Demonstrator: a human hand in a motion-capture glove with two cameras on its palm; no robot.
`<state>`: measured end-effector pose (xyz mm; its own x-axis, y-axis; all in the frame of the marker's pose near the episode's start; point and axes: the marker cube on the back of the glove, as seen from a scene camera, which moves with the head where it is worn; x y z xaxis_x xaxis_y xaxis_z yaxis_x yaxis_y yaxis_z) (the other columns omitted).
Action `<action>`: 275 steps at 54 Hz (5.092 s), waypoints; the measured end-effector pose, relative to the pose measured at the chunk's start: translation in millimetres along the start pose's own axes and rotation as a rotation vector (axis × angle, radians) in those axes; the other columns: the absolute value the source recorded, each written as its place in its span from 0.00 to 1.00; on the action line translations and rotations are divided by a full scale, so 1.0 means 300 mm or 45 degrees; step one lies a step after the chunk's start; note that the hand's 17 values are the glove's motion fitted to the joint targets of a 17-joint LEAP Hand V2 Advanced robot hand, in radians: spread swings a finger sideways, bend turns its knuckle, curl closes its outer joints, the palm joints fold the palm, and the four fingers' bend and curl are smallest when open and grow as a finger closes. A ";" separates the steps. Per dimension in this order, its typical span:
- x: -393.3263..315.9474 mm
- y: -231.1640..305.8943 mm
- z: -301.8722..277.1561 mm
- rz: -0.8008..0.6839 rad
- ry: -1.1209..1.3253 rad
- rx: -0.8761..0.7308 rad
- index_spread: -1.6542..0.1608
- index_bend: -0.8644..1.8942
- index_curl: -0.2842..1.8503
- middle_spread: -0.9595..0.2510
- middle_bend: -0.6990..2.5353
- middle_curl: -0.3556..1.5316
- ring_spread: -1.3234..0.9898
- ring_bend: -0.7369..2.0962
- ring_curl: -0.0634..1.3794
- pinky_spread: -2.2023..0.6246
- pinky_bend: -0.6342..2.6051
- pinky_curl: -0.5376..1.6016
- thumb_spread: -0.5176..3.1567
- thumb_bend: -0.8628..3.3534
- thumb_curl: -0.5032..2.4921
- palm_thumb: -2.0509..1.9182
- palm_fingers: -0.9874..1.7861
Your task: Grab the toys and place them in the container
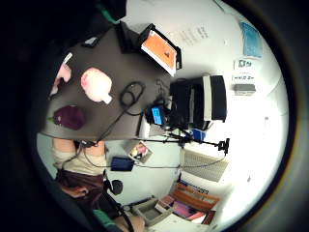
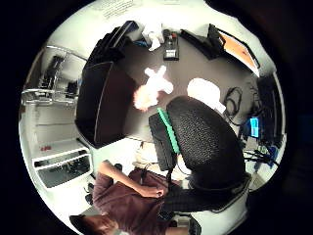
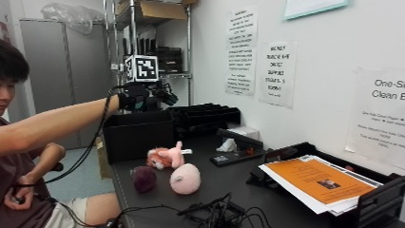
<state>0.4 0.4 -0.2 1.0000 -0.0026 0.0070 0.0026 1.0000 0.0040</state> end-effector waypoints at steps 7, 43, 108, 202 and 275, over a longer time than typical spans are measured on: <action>0.013 -0.051 0.002 -0.001 0.008 -0.035 0.82 0.34 0.15 0.80 0.27 0.22 0.56 0.39 0.11 0.77 0.41 0.35 0.38 0.20 0.17 0.50 0.36; 0.067 -0.397 0.560 0.023 -0.192 -0.522 0.78 0.33 0.17 0.80 0.25 0.31 0.58 0.44 0.20 0.79 0.52 0.42 0.51 0.20 0.22 0.51 0.25; -0.323 -0.353 -0.194 -0.051 -0.284 0.259 0.67 0.59 0.29 0.55 0.58 0.61 0.39 0.75 0.50 0.65 0.53 0.49 0.29 0.24 0.44 0.70 0.65; -0.115 -0.082 -0.153 -0.117 -0.157 -0.147 0.82 0.33 0.19 0.85 0.26 0.34 0.60 0.39 0.29 0.81 0.49 0.41 0.47 0.20 0.30 0.53 0.26; -0.148 -0.128 0.349 -0.171 -0.502 -0.046 0.74 0.61 0.42 0.58 0.54 0.59 0.39 0.67 0.53 0.65 0.49 0.47 0.31 0.22 0.42 0.68 0.73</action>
<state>-44.9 -38.4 103.9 0.9114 -0.1277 0.3911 0.1404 0.9901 -0.0039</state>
